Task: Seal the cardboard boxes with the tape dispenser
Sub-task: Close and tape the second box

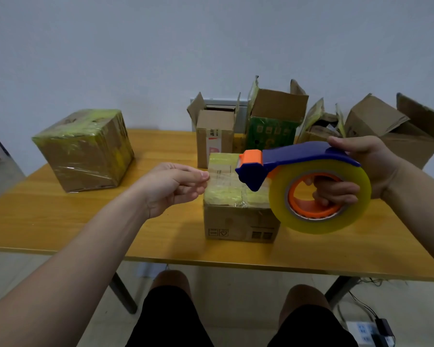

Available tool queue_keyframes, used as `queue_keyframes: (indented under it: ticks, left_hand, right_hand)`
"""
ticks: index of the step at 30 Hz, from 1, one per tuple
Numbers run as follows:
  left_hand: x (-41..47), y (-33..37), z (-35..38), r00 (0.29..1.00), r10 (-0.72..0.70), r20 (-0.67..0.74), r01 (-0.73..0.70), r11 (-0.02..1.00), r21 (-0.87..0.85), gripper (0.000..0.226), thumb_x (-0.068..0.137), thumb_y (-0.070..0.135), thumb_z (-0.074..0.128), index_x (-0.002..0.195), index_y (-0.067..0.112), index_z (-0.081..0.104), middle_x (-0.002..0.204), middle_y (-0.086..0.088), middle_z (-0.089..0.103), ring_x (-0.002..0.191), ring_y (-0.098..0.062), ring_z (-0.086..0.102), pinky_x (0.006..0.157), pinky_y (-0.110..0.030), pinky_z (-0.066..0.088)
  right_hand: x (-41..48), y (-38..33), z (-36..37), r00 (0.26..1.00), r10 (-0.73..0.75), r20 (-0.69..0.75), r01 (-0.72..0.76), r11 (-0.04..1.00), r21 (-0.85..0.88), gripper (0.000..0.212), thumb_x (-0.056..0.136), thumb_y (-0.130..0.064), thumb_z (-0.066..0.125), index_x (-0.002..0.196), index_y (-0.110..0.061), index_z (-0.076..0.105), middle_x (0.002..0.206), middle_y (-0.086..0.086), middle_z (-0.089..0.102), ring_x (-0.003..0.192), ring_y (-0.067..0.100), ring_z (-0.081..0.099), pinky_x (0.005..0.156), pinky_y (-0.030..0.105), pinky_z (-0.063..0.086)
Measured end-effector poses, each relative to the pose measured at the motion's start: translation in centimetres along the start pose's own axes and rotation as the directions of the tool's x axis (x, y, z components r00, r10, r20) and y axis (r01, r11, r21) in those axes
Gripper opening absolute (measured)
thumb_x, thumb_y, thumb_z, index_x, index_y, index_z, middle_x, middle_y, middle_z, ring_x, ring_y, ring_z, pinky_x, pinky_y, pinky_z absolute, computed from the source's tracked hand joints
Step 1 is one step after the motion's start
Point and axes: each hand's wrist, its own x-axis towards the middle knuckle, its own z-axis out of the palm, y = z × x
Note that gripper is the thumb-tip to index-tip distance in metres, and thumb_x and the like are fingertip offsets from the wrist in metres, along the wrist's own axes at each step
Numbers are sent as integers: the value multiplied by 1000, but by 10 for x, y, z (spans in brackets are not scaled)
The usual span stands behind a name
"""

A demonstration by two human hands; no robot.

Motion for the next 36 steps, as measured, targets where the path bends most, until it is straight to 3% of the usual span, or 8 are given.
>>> queue_keyframes:
  ticks: [7, 11, 14, 17, 32, 36]
  left_hand:
    - [-1, -10, 2, 999, -2, -43, 9, 989, 147, 3, 85, 12, 82, 86, 9, 84, 87, -14, 79, 66, -14, 74, 57, -21, 60]
    - [-1, -11, 7, 999, 2, -45, 6, 982, 188, 11, 80, 13, 85, 88, 5, 83, 79, -16, 77, 61, -13, 71, 56, -21, 59]
    - [-1, -10, 8, 998, 15, -62, -2, 977, 212, 9, 80, 9, 84, 86, 4, 82, 77, -18, 76, 60, -13, 71, 55, -21, 59]
    - [-1, -11, 8, 996, 41, -77, -19, 962, 273, 8, 81, 10, 83, 87, 4, 82, 82, -19, 78, 62, -13, 72, 54, -20, 58]
    - [5, -20, 14, 974, 193, -116, -105, 844, 526, 10, 84, 15, 85, 75, 12, 82, 71, -10, 77, 61, -11, 71, 55, -18, 54]
    - [4, -22, 13, 970, 212, -119, -115, 831, 544, 9, 83, 15, 87, 80, 11, 80, 70, -9, 77, 62, -14, 72, 56, -21, 56]
  right_hand:
    - [-6, -19, 2, 984, 153, -90, -164, 977, -134, 52, 105, -39, 50, 139, -1, 53, 79, 10, 67, 71, 23, 64, 75, 37, 54]
    - [-2, -29, 9, 971, 190, -143, -211, 966, -149, 43, 100, -38, 55, 122, -3, 68, 70, 4, 67, 61, 16, 63, 64, 31, 53]
    - [3, -31, 17, 951, 213, -225, -261, 943, -209, 45, 92, -49, 66, 109, -8, 75, 63, 2, 66, 53, 14, 60, 57, 29, 52]
    - [7, -30, 22, 917, 229, -327, -313, 921, -233, 61, 80, -65, 76, 113, -14, 76, 61, 2, 64, 48, 13, 57, 52, 28, 52]
    - [11, -27, 28, 866, 217, -449, -362, 894, -266, 74, 70, -61, 86, 122, -9, 71, 62, 9, 62, 47, 16, 56, 49, 29, 51]
    - [13, -27, 29, 859, 217, -465, -377, 881, -286, 78, 70, -62, 86, 126, -10, 69, 65, 12, 62, 48, 17, 56, 50, 30, 52]
